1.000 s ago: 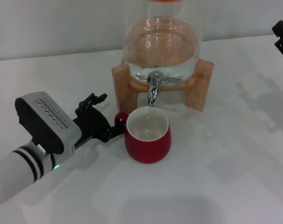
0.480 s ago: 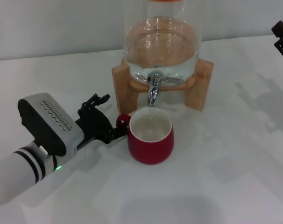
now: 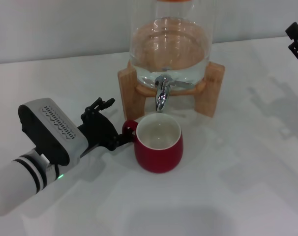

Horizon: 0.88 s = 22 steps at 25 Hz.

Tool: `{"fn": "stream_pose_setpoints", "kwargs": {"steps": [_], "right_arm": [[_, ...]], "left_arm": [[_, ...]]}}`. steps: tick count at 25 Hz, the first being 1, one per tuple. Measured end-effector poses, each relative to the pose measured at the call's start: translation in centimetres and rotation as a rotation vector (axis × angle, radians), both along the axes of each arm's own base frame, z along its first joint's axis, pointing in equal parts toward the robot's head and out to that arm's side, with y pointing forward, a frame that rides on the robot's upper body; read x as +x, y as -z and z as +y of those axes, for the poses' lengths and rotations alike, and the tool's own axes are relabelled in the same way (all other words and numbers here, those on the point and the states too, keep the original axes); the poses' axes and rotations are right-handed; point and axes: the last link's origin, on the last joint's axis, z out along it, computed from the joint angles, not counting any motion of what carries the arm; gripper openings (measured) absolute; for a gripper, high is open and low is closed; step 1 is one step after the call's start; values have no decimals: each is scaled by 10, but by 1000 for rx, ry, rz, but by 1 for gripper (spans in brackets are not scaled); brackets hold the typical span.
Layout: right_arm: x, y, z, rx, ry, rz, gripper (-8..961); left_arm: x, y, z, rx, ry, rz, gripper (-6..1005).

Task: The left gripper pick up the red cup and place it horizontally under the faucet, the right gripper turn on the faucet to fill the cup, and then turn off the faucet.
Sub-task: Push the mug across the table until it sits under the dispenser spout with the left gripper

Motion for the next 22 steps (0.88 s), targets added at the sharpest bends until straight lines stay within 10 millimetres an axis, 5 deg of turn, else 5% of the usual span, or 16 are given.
{"fn": "stream_pose_setpoints", "kwargs": {"steps": [22], "right_arm": [[-1, 1, 0, -2, -3, -4, 777]], "left_arm": [[-4, -4, 2, 29, -43, -32, 874]]}}
